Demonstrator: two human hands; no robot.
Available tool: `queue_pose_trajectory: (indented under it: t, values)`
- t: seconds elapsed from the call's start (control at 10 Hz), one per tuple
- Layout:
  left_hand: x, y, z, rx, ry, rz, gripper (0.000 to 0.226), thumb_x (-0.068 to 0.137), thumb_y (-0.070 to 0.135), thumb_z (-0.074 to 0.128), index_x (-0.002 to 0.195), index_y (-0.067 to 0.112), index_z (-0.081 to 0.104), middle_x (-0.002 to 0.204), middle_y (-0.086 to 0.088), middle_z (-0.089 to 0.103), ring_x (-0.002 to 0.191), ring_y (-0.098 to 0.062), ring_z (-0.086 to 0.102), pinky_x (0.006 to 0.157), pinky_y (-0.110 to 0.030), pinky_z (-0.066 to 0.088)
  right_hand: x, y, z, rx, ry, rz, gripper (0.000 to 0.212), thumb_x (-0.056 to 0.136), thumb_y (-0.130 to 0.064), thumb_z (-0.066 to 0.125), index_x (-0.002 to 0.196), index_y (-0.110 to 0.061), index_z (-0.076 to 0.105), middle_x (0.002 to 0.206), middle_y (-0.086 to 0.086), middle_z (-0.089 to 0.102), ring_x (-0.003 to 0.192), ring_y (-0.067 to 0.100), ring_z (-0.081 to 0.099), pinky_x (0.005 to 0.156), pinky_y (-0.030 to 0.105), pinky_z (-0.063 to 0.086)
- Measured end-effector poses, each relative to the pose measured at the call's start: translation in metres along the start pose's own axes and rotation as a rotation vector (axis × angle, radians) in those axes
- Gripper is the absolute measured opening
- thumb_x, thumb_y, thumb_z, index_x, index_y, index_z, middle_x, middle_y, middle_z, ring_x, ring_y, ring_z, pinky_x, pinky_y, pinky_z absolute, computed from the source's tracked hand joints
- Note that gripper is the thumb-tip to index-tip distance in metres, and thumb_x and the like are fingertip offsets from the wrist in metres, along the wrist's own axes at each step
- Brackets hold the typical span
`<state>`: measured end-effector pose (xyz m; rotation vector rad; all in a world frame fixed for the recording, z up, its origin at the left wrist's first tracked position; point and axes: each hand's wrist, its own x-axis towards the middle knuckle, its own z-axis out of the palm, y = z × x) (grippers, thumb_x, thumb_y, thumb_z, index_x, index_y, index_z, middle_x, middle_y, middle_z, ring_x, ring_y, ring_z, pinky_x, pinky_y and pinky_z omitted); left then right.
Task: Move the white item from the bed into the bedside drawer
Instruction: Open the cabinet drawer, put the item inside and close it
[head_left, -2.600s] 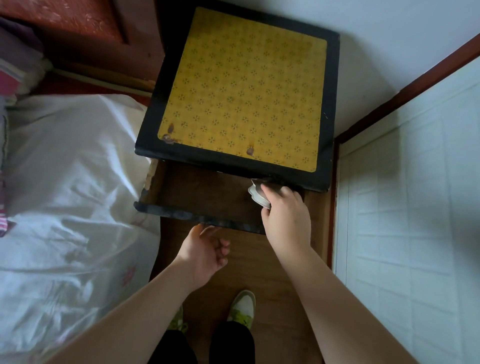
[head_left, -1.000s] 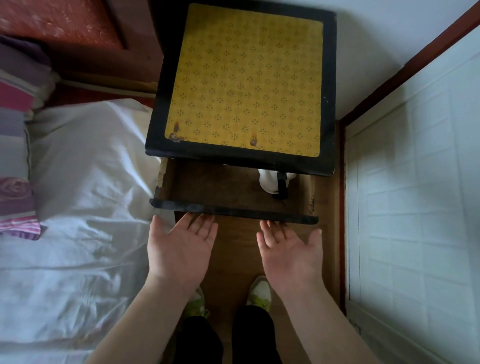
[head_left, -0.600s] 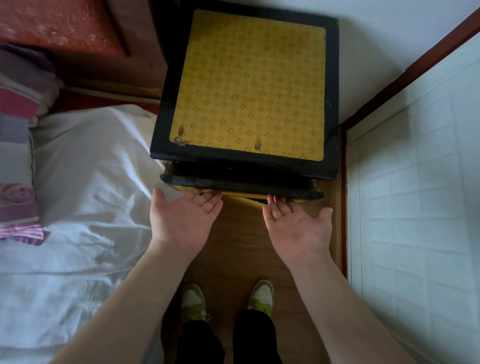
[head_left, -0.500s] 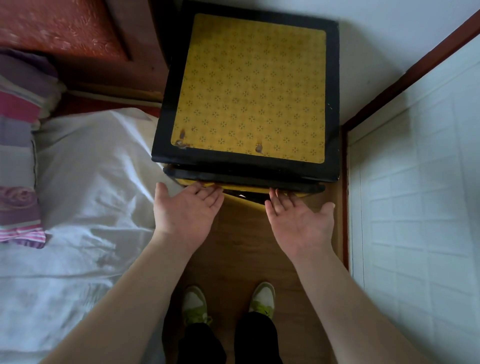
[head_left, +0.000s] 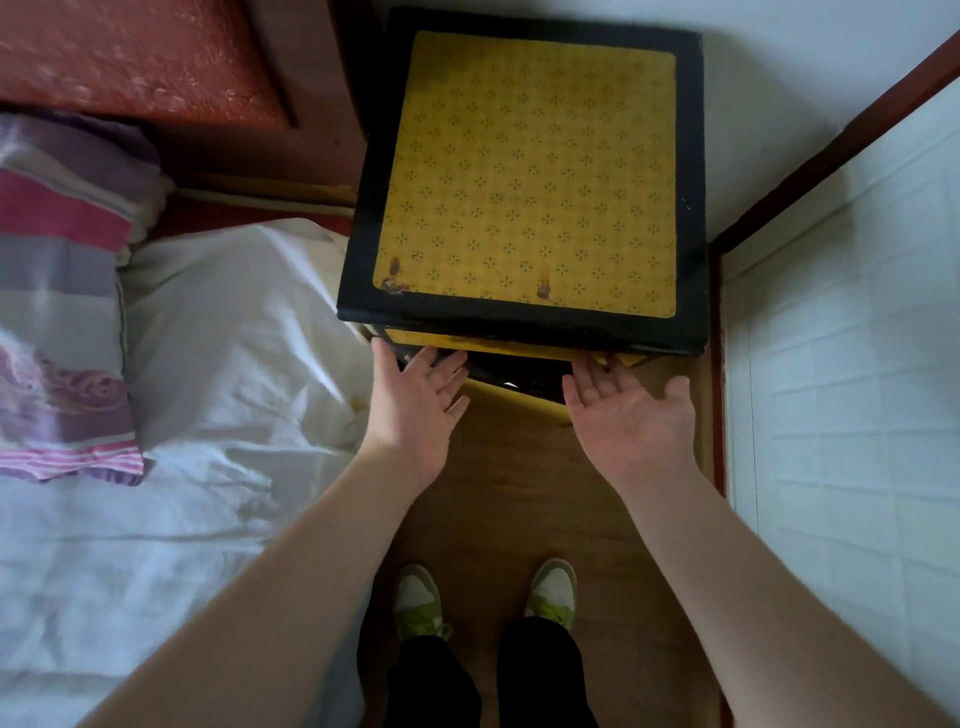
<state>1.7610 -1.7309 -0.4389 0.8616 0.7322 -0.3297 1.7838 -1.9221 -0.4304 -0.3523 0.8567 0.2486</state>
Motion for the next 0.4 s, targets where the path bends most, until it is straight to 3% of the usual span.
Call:
queue_pose_trajectory:
  t: [0.1,0.2,0.3,0.4]
  values:
    - [-0.024,-0.02,0.002,0.293,-0.012,0.038,0.076,0.093,0.067,0.011,0.152,0.02,0.021,0.153,-0.005,0.039,0.142,-0.021,0.031,0.118,-0.043,0.02,-0.012,0.005,0.0,-0.092,0.003,-0.002,0.065,0.099,-0.053,0.027,0.148,-0.01,0.03,0.151,0.018,0.038,0.139,0.031,0.037,0.118,0.047,0.023]
    - [-0.052,-0.031,0.003,0.613,0.037,0.067,0.075,0.083,0.074,0.023,0.148,0.037,0.026,0.155,0.007,0.034,0.144,-0.013,0.025,0.117,-0.039,0.019,-0.036,0.015,0.003,-0.4,-0.034,-0.019,0.052,0.1,-0.046,0.035,0.141,-0.016,0.045,0.142,0.011,0.051,0.129,0.024,0.05,0.115,0.045,0.03]
    - [-0.08,-0.032,0.002,1.083,0.087,0.211,0.082,0.078,0.073,0.023,0.151,0.037,0.015,0.159,0.011,0.022,0.147,-0.006,0.008,0.119,-0.038,0.014,-0.065,0.026,0.0,-0.878,-0.016,-0.074,0.04,0.099,-0.041,0.042,0.136,-0.027,0.051,0.135,-0.003,0.058,0.122,0.013,0.054,0.113,0.04,0.032]
    - [-0.108,-0.024,0.009,1.395,0.078,0.43,0.08,0.084,0.068,0.021,0.153,0.03,0.009,0.161,0.006,0.017,0.148,-0.01,-0.003,0.12,-0.041,0.011,-0.098,0.03,0.002,-1.273,-0.056,-0.145,0.044,0.099,-0.047,0.04,0.142,-0.038,0.04,0.148,-0.011,0.044,0.133,0.009,0.041,0.104,0.026,0.032]
